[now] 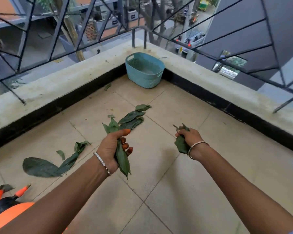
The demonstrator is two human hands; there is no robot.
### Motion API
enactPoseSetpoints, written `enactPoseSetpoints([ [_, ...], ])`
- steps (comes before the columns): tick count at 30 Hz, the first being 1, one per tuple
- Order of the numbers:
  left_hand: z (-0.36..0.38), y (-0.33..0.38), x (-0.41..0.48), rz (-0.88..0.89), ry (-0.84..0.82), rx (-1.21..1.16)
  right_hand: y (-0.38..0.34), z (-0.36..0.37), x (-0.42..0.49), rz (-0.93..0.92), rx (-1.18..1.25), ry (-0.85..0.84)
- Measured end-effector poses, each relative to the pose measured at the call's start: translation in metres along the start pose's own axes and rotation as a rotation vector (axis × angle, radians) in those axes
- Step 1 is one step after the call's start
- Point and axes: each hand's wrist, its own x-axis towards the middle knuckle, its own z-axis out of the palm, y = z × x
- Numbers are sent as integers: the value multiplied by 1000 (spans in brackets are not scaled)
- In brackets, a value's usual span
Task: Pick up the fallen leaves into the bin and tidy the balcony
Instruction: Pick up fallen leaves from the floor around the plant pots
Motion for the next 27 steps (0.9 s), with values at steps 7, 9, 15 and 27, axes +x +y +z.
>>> enactPoseSetpoints([
  [7, 103, -43, -12, -46, -197, 75, -49, -143, -64, -31, 286, 47],
  [9, 133, -64, -18, -88, -257, 112, -49, -186, -77, -58, 396, 142],
  [15, 209, -112, -30, -154, -414, 217, -53, -276, -106, -90, 613, 403],
  [27, 380, -213, -66, -305, -712, 376, -123, -467, -156, -536, 287, 1136],
])
